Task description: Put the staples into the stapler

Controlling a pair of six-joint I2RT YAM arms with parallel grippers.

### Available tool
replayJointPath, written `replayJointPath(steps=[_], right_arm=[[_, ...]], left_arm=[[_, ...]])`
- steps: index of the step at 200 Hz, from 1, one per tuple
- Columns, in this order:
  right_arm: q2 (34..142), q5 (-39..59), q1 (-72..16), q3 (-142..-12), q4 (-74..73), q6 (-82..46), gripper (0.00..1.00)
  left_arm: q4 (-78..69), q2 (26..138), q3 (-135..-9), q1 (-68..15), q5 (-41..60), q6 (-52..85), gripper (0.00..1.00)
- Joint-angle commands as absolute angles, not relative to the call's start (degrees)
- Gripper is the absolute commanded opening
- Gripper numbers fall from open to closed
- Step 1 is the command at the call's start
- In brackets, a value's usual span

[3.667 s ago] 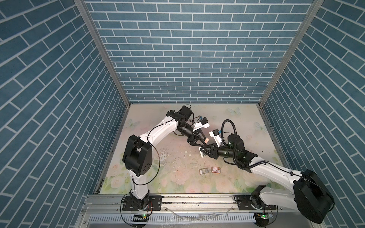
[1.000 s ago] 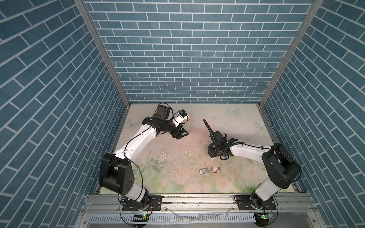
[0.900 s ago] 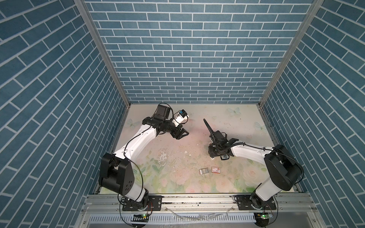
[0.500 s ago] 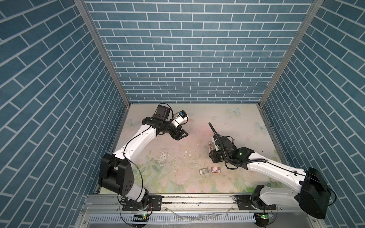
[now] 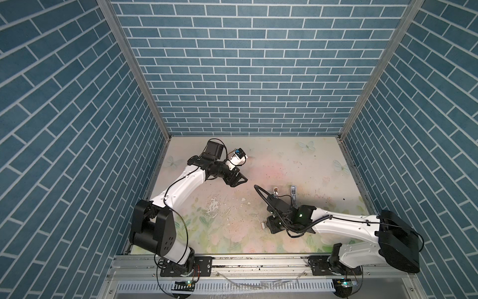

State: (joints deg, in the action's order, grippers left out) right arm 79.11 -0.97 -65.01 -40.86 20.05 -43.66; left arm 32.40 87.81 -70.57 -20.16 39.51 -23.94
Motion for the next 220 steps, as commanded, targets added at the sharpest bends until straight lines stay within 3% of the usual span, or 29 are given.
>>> replayJointPath(steps=[1,117,220], right_arm=[[81.1,-3.1,-65.7,-42.9,20.2,-46.8,0.27],[86.1,-6.9,-65.8,-46.2,23.6,-47.1,0.18],[88.0,-8.3,-65.8,-47.3,26.3,-46.9,0.18]], left_arm=[[31.9,88.7,-70.0,-20.2,40.7,-23.8,0.77],[30.9,89.1,-69.3,-20.2,41.9,-22.5,0.77],[30.4,89.3,-68.6,-20.3,42.3,-22.1,0.77]])
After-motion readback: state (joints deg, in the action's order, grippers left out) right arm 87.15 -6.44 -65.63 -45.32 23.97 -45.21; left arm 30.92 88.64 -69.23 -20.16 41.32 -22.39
